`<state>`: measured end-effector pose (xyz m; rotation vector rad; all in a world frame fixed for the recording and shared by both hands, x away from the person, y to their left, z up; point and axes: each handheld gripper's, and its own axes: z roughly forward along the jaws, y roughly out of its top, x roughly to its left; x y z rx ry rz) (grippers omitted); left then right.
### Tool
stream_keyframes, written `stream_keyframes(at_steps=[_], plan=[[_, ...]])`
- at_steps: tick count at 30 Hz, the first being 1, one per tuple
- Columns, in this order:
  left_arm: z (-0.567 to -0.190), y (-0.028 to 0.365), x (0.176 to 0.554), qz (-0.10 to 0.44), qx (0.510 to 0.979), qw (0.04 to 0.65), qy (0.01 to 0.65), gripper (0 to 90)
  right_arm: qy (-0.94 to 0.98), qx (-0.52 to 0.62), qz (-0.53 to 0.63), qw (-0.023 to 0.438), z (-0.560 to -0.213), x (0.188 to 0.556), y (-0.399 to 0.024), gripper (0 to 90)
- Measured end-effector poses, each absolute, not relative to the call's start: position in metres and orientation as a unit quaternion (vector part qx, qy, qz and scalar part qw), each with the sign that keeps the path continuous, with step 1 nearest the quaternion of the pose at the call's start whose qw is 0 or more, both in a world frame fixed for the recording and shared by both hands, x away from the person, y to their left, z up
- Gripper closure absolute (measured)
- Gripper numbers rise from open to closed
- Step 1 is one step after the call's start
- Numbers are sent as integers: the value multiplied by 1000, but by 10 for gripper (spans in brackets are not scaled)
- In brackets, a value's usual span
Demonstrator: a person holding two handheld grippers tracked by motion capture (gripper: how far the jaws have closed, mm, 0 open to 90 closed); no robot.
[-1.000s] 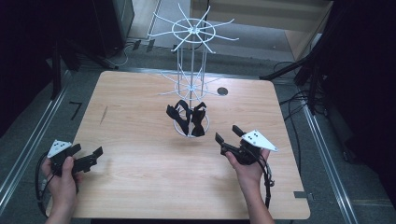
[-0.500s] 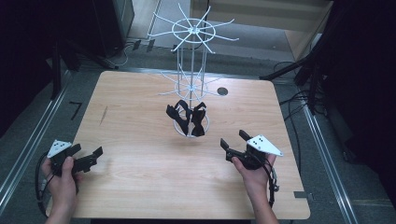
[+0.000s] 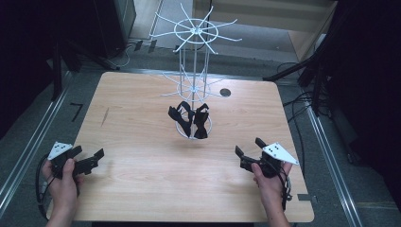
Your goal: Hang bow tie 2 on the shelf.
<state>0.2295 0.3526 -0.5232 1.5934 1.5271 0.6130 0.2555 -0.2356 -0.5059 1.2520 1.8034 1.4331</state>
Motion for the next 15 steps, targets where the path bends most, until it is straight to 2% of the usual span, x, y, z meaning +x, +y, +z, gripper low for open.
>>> stream_keyframes(at_steps=[15], plan=[[-523,353,230,244,633,413,607,82,640,494,533,249,-516,242,-266,139]])
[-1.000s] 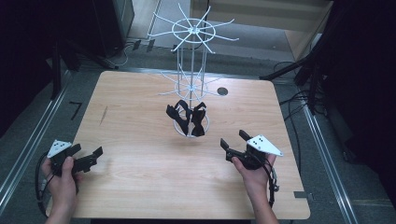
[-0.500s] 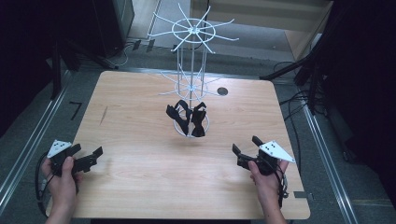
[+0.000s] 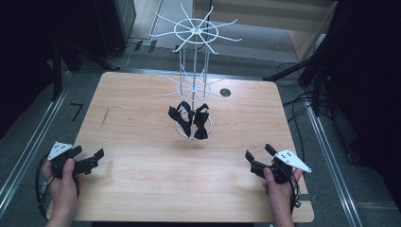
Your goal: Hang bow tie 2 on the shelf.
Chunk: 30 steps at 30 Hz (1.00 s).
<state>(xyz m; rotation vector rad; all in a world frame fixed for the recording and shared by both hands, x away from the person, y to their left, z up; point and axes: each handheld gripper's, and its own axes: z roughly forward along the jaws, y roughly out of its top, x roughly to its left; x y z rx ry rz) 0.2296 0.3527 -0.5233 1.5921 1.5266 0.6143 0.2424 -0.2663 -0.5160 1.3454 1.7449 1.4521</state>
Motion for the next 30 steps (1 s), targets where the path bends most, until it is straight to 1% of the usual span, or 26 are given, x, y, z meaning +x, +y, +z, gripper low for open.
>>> stream_keyframes(at_steps=[9,30], plan=[[-523,353,230,244,633,413,608,83,628,511,535,242,-521,238,-281,140],[-523,353,230,244,632,414,608,83,644,525,494,256,-535,222,-312,139]])
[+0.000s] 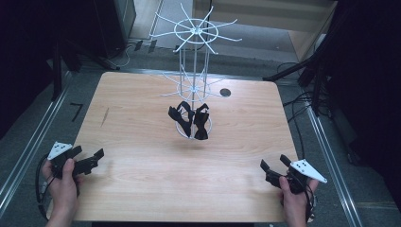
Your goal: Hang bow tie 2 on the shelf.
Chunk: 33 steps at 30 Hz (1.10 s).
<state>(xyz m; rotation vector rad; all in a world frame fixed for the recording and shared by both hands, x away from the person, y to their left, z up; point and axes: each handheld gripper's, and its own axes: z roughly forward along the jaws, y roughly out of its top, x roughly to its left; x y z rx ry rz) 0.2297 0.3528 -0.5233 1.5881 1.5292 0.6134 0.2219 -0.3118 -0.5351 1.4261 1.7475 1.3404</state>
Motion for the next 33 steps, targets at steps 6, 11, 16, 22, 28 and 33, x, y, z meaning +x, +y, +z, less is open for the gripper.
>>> stream_keyframes(at_steps=[6,11,16,22,28,33], plan=[[-523,353,230,245,632,413,608,83,641,532,488,262,-536,217,-321,140],[-523,353,230,244,632,413,608,82,643,537,472,274,-539,212,-330,140],[-523,353,230,244,632,414,608,82,645,538,463,284,-540,207,-340,140],[-523,353,230,244,632,413,608,83,650,546,452,272,-540,203,-345,0],[-523,353,230,244,632,413,608,82,655,548,443,274,-542,196,-350,0],[-523,353,230,243,633,412,608,83,643,558,456,258,-545,190,-362,0]])
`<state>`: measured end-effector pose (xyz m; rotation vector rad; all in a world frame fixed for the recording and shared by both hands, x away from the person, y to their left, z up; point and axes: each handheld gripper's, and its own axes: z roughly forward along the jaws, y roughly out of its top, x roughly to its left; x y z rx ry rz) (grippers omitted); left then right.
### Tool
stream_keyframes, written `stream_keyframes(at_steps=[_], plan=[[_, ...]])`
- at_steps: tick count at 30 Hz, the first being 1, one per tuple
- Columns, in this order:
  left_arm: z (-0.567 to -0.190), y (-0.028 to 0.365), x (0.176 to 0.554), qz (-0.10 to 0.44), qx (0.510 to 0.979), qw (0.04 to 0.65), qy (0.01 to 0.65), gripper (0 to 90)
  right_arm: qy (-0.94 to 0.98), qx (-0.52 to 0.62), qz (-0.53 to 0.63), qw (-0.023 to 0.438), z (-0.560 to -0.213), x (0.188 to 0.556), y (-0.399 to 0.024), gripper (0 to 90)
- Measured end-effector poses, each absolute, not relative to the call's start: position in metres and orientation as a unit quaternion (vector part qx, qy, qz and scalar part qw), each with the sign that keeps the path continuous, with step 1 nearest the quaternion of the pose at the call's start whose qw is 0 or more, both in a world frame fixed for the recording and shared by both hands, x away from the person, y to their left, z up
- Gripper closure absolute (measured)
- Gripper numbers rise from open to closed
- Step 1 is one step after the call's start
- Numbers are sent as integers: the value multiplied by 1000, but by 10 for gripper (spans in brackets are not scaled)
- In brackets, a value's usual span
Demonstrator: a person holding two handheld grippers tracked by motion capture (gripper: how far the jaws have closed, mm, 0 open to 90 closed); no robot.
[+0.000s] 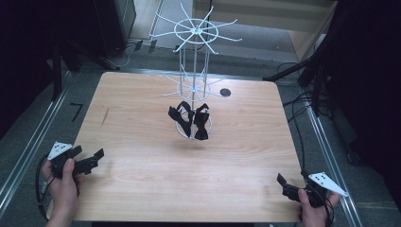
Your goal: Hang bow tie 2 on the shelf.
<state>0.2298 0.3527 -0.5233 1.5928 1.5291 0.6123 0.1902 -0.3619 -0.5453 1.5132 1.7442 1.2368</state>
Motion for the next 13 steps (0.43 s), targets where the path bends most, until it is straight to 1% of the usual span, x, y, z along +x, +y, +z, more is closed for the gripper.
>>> stream_keyframes(at_steps=[13], plan=[[-523,353,230,243,632,413,609,82,639,571,448,255,-549,189,-369,5]])
